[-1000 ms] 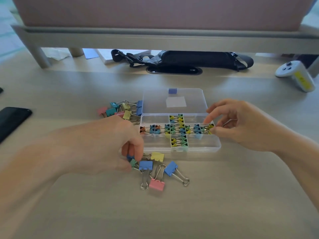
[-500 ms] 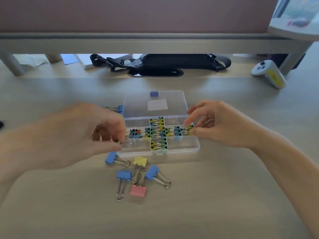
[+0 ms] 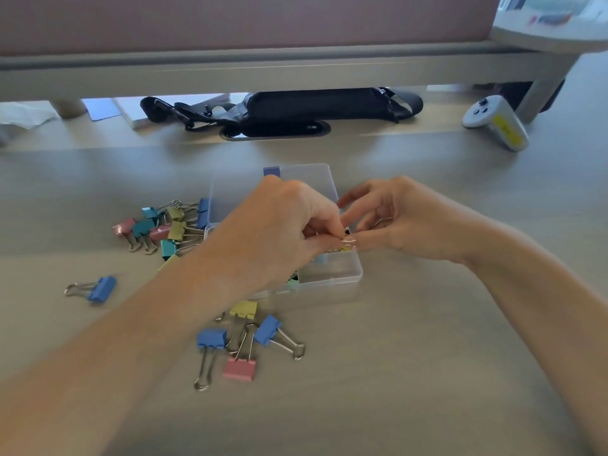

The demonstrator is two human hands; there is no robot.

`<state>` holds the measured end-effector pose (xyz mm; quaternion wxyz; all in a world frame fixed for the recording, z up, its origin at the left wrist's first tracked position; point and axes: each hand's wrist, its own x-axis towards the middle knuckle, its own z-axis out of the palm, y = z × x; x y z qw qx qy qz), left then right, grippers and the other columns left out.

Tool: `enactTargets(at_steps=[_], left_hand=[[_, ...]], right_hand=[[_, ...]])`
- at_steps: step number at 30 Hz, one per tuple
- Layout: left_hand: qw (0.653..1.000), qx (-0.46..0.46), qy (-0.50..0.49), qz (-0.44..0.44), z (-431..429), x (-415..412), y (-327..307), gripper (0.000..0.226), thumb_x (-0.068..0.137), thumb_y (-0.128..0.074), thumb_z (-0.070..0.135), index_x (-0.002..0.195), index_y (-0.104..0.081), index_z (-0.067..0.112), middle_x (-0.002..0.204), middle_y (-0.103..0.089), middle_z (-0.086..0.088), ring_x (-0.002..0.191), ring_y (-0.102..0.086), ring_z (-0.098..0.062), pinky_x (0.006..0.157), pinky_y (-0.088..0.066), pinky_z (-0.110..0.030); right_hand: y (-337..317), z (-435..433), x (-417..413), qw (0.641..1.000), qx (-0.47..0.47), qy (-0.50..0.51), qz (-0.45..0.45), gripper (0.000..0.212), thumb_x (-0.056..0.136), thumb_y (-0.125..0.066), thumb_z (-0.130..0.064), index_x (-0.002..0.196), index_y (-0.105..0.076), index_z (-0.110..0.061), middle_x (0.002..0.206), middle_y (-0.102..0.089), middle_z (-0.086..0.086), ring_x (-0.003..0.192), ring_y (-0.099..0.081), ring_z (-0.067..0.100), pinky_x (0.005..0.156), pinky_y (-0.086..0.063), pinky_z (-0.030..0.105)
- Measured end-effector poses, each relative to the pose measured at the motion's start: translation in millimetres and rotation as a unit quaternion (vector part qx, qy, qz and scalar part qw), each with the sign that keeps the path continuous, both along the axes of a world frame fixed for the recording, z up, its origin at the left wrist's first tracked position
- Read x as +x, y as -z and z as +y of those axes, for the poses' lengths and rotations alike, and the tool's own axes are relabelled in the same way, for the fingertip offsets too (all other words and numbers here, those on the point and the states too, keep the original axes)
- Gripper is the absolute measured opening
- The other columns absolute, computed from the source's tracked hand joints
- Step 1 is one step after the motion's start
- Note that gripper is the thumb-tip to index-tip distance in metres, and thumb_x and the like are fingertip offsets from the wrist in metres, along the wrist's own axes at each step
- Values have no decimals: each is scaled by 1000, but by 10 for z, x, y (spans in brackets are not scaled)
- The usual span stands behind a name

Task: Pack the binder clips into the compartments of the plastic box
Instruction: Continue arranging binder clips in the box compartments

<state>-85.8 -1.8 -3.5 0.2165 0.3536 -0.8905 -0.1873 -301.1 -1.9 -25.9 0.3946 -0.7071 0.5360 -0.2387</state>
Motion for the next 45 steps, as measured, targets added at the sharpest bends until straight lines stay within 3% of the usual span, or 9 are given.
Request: enactTargets(at_steps=[7,11,18,22,25,30,33,36,45], left_hand=[[1000,-16,-12,0,1,18,93,7,83,-83,23,88,-83,27,71,-67,22,77,-65,3,66,-47,-7],[999,-25,-6,-24,-1,23,101,6,86,-80,26,91,-82,27,74,-66,21,70,-62,3,64,-44,-6],[997,-62,-5,-50,5,-19,97,5,88,-78,29,90,-82,27,77,-72,8,66,-59,-6,62,-49,-25],[996,-71,-3,-60,-15,-39,65,4,87,-79,28,90,-82,29,71,-66,13,61,-57,-4,58,-44,-19],[994,-81,-1,-70,-6,-31,66,5,89,-77,28,89,-82,27,75,-70,10,65,-59,-6,62,-53,-29],[996,-72,-16,-53,0,-30,105,6,88,-78,29,94,-81,29,73,-65,18,63,-59,-1,63,-49,-19],[999,-42,-24,-19,11,20,141,23,86,-81,32,108,-75,31,84,-76,16,73,-67,0,72,-59,-29],[997,-66,-13,-30,2,44,182,10,87,-78,34,97,-76,32,79,-72,10,70,-64,-6,65,-56,-35],[999,-50,-20,0,16,75,228,6,87,-78,29,92,-82,31,75,-70,13,68,-59,-5,60,-44,-19]], right_hand=[[-10,0,2,1000,12,5,-7,17,80,-88,-24,95,-85,-31,126,-62,-16,70,-70,4,86,-59,34],[-32,10,6,1000,13,6,1,16,81,-87,-27,96,-85,-32,128,-61,-18,71,-71,3,83,-59,31],[-49,28,6,1000,16,-1,4,15,83,-85,-28,98,-85,-30,130,-61,-16,74,-72,4,86,-60,31],[-59,24,5,1000,17,-5,12,14,85,-84,-28,99,-85,-31,130,-61,-17,76,-72,4,87,-60,31],[-61,34,-11,1000,19,-13,10,13,90,-79,-26,101,-85,-31,132,-59,-16,79,-74,5,91,-60,31],[-61,48,-44,999,32,-19,3,15,91,-78,-23,104,-84,-28,137,-58,-13,86,-76,7,94,-59,30],[-61,40,-36,999,26,-26,13,15,91,-79,-24,105,-84,-29,136,-59,-13,87,-75,8,96,-59,34],[-69,40,-25,999,15,-29,31,15,92,-78,-27,105,-83,-31,134,-59,-15,84,-74,6,95,-59,34],[-75,46,-29,999,15,-30,34,19,93,-77,-24,110,-82,-28,136,-55,-19,82,-75,5,96,-58,29]])
